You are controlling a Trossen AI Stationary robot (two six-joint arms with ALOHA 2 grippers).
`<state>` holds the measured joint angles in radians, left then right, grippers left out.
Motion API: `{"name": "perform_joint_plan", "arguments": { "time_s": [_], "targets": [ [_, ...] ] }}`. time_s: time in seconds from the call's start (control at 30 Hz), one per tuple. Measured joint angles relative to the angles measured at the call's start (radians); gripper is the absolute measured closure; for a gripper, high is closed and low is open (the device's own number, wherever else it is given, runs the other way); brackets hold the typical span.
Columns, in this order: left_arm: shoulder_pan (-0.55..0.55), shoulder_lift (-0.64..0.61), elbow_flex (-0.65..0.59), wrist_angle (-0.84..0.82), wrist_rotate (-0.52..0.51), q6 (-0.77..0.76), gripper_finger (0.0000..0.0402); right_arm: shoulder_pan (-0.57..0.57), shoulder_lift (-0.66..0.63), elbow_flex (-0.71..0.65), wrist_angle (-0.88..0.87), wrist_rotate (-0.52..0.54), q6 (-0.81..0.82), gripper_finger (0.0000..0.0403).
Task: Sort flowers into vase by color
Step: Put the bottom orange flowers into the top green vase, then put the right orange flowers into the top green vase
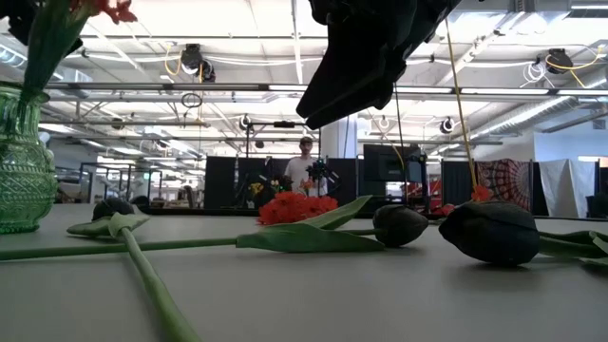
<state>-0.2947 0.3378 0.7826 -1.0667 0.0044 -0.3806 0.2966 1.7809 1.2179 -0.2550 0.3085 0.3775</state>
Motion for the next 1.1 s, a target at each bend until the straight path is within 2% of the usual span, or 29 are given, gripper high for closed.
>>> {"name": "perform_joint_plan", "arguments": {
  "time_s": [0.4,0.73,0.93,1.1],
  "targets": [
    [0.000,0.000,0.010,-0.010,-0.016,-0.008,0.0244,0.000,0.000,0.000,0.000,0.000,0.000,0.0200],
    [0.000,0.000,0.151,-0.161,-0.015,-0.057,0.0244,0.000,0.000,0.000,0.000,0.000,0.000,0.0200],
    [0.000,0.000,0.197,-0.258,-0.018,0.039,0.0244,0.000,0.000,0.000,0.000,0.000,0.000,0.0200],
    [0.000,0.000,0.191,-0.352,-0.085,0.159,0.0244,0.000,0.000,0.000,0.000,0.000,0.000,0.0200]
  ]
}}
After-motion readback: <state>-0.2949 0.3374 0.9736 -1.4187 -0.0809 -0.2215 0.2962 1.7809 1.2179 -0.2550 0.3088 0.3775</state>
